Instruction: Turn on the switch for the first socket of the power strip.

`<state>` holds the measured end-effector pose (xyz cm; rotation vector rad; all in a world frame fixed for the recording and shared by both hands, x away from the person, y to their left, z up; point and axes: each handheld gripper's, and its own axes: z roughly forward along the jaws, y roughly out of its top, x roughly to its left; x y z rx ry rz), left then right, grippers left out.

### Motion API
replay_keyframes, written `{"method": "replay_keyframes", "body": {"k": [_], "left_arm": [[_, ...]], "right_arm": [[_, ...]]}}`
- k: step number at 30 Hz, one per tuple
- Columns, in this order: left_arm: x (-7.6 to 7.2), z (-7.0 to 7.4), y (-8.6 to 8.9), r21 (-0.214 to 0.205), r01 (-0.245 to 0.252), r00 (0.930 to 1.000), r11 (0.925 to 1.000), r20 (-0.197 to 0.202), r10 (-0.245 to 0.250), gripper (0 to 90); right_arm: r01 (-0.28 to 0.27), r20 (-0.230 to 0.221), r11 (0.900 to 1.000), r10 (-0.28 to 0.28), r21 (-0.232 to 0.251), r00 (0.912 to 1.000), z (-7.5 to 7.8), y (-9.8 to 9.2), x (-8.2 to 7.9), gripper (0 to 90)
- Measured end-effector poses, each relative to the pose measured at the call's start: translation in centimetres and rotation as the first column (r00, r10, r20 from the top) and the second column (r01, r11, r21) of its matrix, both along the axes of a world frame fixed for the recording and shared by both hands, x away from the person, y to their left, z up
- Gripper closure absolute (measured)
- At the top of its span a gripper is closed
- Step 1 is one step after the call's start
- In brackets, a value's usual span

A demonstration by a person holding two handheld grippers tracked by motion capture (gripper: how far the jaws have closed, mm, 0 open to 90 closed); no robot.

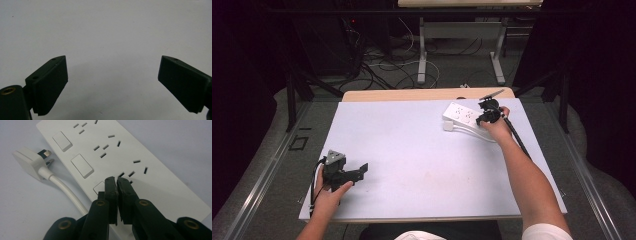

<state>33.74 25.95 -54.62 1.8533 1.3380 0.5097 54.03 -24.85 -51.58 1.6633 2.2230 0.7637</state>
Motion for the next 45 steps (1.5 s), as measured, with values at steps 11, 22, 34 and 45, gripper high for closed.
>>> {"method": "replay_keyframes", "body": {"k": [11,22,34,45], "left_arm": [[-0.1,0.0,0.1,0.002,-0.001,1.0000,1.0000,0.003,0.001,9.0],[0.0,0.0,0.0,0.000,-0.003,1.0000,1.0000,0.002,0.003,9.0],[0.0,0.0,0.0,0.001,-0.002,1.0000,1.0000,0.004,0.002,9.0],[0.1,0.0,-0.2,0.006,0.003,1.0000,1.0000,-0.003,-0.003,9.0]], "right_arm": [[0.009,0.020,1.0000,-0.009,0.003,0.9998,-0.1,0.0,-0.1,90.0],[0.009,0.008,0.9999,-0.009,-0.015,0.9999,0.0,0.2,-0.3,90.0],[0.019,-0.002,0.9995,-0.019,0.024,0.9998,-0.2,-0.5,-0.7,90.0],[0.029,0.024,0.9988,-0.030,0.038,0.9993,-0.5,-1.0,-1.1,90.0]]}}
